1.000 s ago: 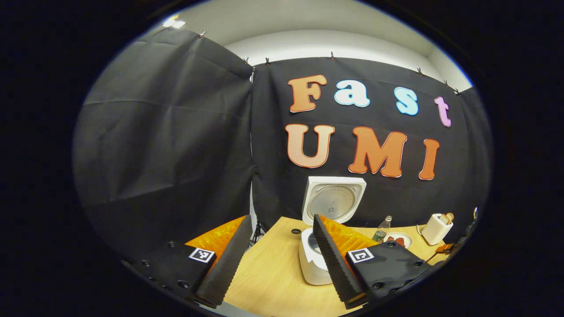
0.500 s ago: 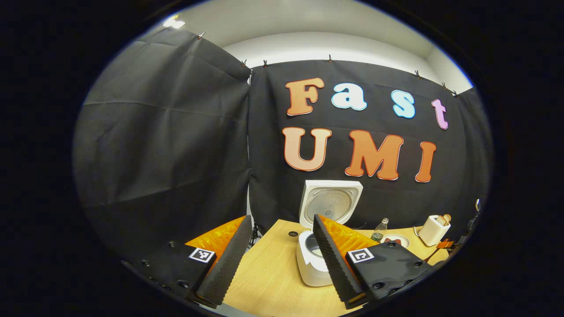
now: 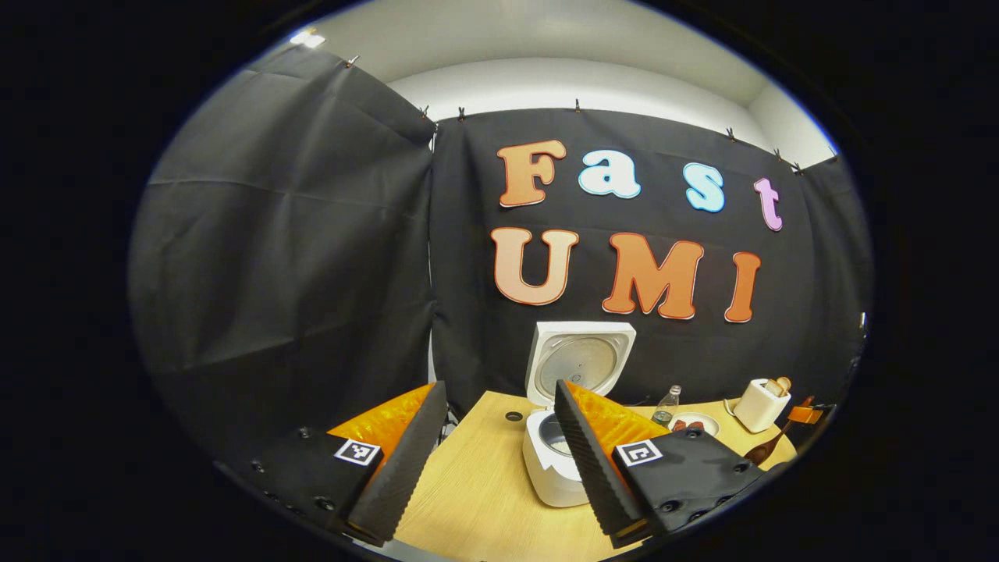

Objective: Close the left gripper, press the button to open the rice cooker; take a wooden spoon from the chopstick holder with the right hand, scoop a spoonful of rice and pour it into the rice cooker, then put the wooden spoon back into the chopstick holder.

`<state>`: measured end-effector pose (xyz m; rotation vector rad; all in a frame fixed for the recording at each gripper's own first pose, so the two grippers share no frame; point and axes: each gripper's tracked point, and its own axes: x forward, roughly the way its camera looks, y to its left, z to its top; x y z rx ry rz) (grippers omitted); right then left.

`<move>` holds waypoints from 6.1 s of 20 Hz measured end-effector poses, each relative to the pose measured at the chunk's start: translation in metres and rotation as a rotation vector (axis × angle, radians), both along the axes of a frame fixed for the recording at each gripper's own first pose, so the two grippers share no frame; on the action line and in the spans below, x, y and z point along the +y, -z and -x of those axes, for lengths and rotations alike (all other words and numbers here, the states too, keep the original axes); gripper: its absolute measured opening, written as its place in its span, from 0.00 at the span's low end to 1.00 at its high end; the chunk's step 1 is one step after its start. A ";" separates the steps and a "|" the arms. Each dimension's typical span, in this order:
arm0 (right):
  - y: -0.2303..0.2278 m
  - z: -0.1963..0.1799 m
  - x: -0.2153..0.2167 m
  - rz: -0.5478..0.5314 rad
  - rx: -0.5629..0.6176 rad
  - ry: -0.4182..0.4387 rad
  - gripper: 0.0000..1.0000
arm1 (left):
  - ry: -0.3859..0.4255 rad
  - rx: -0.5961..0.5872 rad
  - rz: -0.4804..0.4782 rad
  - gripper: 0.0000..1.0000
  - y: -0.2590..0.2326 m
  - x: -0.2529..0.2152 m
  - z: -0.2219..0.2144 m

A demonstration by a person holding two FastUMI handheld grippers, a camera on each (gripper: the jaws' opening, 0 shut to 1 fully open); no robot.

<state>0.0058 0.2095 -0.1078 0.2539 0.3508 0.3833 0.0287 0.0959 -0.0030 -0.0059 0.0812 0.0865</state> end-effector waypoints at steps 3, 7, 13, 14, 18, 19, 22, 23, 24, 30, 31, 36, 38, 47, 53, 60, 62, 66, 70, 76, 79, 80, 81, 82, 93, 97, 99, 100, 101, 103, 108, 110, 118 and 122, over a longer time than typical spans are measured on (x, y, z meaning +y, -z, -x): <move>-0.009 0.025 0.025 0.024 -0.044 -0.065 0.12 | 0.018 0.007 -0.004 0.94 0.002 0.003 0.001; 0.004 0.046 0.051 0.101 -0.081 -0.105 0.12 | 0.025 0.011 -0.012 0.94 0.004 0.010 0.003; 0.040 0.054 0.078 0.207 -0.124 -0.127 0.12 | -0.032 0.003 -0.059 0.96 0.009 0.033 0.007; 0.047 0.054 0.083 0.220 -0.125 -0.129 0.12 | -0.032 0.003 -0.056 0.96 0.009 0.034 0.007; 0.079 0.051 0.088 0.307 -0.120 -0.130 0.12 | -0.026 -0.013 -0.054 0.94 0.010 0.034 0.007; 0.088 0.050 0.090 0.314 -0.107 -0.127 0.12 | -0.026 -0.011 -0.064 0.94 0.011 0.035 0.006; 0.103 0.046 0.091 0.291 -0.087 -0.098 0.12 | -0.023 0.001 -0.094 0.93 0.015 0.034 0.005; 0.101 0.043 0.093 0.272 -0.094 -0.084 0.12 | -0.024 0.003 -0.098 0.93 0.015 0.035 0.005; 0.104 0.042 0.096 0.249 -0.086 -0.076 0.12 | -0.023 0.006 -0.099 0.94 0.016 0.033 0.003; 0.120 0.050 0.124 0.041 0.069 -0.083 0.13 | -0.028 0.028 -0.101 0.96 0.025 0.037 0.003; 0.121 0.050 0.125 0.018 0.087 -0.080 0.12 | -0.029 0.031 -0.102 0.94 0.027 0.037 0.003; 0.126 0.046 0.118 -0.189 0.222 -0.031 0.12 | -0.034 0.035 -0.087 0.94 0.031 0.039 0.002; 0.129 0.042 0.111 -0.268 0.269 0.003 0.12 | -0.030 0.037 -0.075 0.94 0.031 0.038 0.001; 0.141 0.042 0.096 -0.565 0.468 0.080 0.12 | -0.009 0.020 -0.080 0.93 0.023 0.027 0.005; 0.137 0.036 0.068 -0.761 0.573 0.155 0.12 | 0.009 -0.015 -0.077 0.93 0.010 0.019 0.006; 0.110 0.028 0.047 -0.846 0.590 0.197 0.12 | 0.073 -0.004 -0.041 0.96 0.010 -0.002 0.002; 0.099 0.026 0.048 -0.877 0.592 0.193 0.12 | 0.084 0.005 -0.045 0.96 0.013 -0.007 0.001; 0.083 0.017 0.053 -0.907 0.597 0.193 0.12 | 0.106 0.017 -0.028 0.94 0.017 -0.015 0.000; 0.064 0.007 0.065 -0.951 0.609 0.179 0.12 | 0.114 0.035 0.010 0.96 0.029 -0.020 -0.004; 0.030 -0.018 0.094 -0.983 0.597 0.144 0.12 | 0.121 0.054 0.076 0.94 0.038 -0.025 -0.006; 0.013 -0.034 0.114 -0.993 0.590 0.123 0.12 | 0.121 0.064 0.065 0.96 0.042 -0.026 -0.009; 0.007 -0.041 0.122 -1.005 0.590 0.113 0.12 | 0.126 0.067 0.064 0.96 0.042 -0.027 -0.009; 0.000 -0.047 0.131 -1.015 0.589 0.104 0.12 | 0.129 0.073 0.059 0.93 0.043 -0.028 -0.011; -0.005 -0.054 0.140 -1.021 0.587 0.095 0.12 | 0.128 0.076 0.052 0.94 0.045 -0.027 -0.012; -0.057 -0.114 0.238 -0.942 0.471 0.040 0.12 | 0.128 0.098 0.072 1.00 0.052 -0.026 -0.020; -0.073 -0.126 0.253 -0.848 0.375 0.012 0.12 | 0.114 0.105 0.084 1.00 0.056 -0.015 -0.026; -0.077 -0.129 0.260 -0.790 0.330 0.002 0.12 | 0.106 0.105 0.082 1.00 0.058 -0.009 -0.026; -0.079 -0.130 0.263 -0.766 0.312 -0.002 0.12 | 0.102 0.105 0.081 1.00 0.057 -0.007 -0.025; -0.078 -0.130 0.265 -0.748 0.298 -0.008 0.12 | 0.097 0.104 0.079 1.00 0.057 -0.004 -0.025; -0.075 -0.130 0.272 -0.711 0.284 -0.016 0.12 | 0.088 0.105 0.076 1.00 0.059 0.001 -0.026; -0.068 -0.130 0.282 -0.634 0.248 -0.036 0.12 | 0.085 0.111 0.076 1.00 0.062 0.007 -0.026; -0.065 -0.128 0.286 -0.606 0.230 -0.047 0.12 | 0.082 0.110 0.077 1.00 0.062 0.008 -0.026; -0.067 -0.125 0.299 -0.542 0.174 -0.089 0.12 | 0.061 0.086 0.069 1.00 0.054 0.013 -0.026; -0.071 -0.125 0.302 -0.510 0.143 -0.101 0.12 | 0.059 0.087 0.088 1.00 0.054 0.015 -0.026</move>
